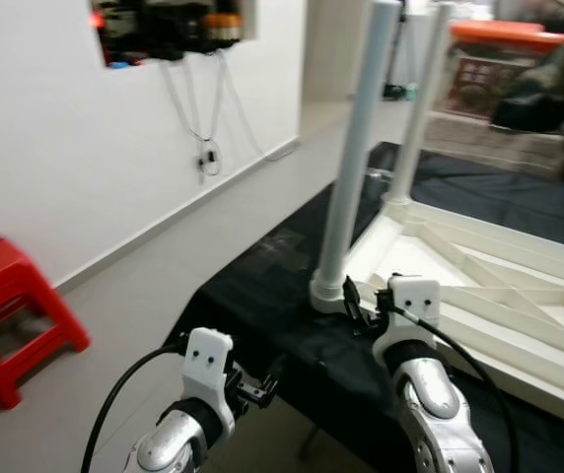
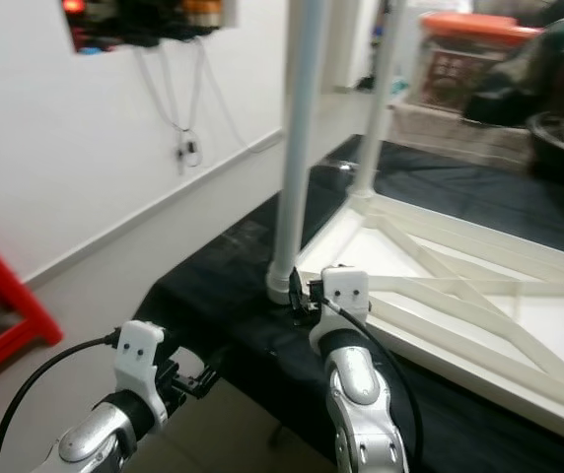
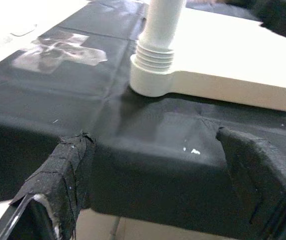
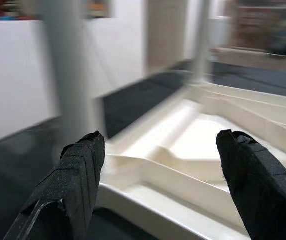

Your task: Building children table

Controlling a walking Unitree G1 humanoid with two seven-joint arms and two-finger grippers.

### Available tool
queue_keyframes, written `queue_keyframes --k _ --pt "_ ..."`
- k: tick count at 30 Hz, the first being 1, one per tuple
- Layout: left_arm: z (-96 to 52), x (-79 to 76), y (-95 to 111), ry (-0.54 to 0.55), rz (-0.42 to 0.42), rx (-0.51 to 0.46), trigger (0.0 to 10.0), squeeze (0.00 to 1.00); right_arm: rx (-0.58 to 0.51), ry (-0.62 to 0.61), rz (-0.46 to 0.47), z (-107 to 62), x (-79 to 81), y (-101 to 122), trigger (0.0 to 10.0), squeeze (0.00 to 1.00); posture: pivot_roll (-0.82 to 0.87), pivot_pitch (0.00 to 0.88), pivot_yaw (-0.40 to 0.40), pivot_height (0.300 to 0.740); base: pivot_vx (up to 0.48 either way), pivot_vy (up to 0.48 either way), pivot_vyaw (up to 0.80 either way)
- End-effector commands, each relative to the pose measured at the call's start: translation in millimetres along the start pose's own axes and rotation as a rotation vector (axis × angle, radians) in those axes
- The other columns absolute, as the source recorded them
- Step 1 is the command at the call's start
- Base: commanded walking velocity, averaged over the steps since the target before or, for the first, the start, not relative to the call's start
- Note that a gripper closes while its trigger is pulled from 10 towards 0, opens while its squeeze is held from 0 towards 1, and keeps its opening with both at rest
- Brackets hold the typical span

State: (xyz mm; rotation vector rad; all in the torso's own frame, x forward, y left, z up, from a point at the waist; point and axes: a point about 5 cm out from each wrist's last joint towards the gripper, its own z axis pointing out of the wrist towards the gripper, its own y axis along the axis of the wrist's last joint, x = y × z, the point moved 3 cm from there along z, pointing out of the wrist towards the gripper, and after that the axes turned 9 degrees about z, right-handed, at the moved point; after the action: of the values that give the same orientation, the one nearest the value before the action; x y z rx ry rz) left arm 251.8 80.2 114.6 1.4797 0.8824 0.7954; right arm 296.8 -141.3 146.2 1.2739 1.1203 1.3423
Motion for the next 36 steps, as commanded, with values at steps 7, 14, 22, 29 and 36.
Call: queue_keyframes --k 7,14,22,29,36 --pt "3.7 5.3 -6 0.015 0.014 0.011 10.0 0.00 0.027 0.002 0.001 -5.7 4.6 -13 10.0 0.00 0.14 0.000 -0.014 0.740 0.000 0.000 -0.80" --pt "6.2 8.1 -6 0.016 0.021 0.006 10.0 0.00 0.036 -0.027 0.014 -3.4 0.6 -15 10.0 0.00 0.14 0.000 -0.007 0.740 0.000 0.380 -0.80" --pt "7.5 7.9 -7 0.010 0.038 0.009 10.0 0.00 0.022 -0.048 0.004 -2.7 -0.3 -15 10.0 0.00 0.14 0.000 -0.008 0.740 0.000 0.000 -0.80" --pt "7.5 8.0 -7 0.008 0.044 0.007 10.0 0.00 0.028 -0.060 -0.017 -1.1 -3.1 -15 10.0 0.00 0.14 0.000 -0.007 0.740 0.000 0.000 -0.57" --pt "7.4 9.4 -7 0.023 0.057 0.005 10.0 0.00 0.067 -0.012 0.023 2.0 1.3 -22 10.0 0.00 0.14 0.000 -0.010 0.740 0.000 0.000 0.00"
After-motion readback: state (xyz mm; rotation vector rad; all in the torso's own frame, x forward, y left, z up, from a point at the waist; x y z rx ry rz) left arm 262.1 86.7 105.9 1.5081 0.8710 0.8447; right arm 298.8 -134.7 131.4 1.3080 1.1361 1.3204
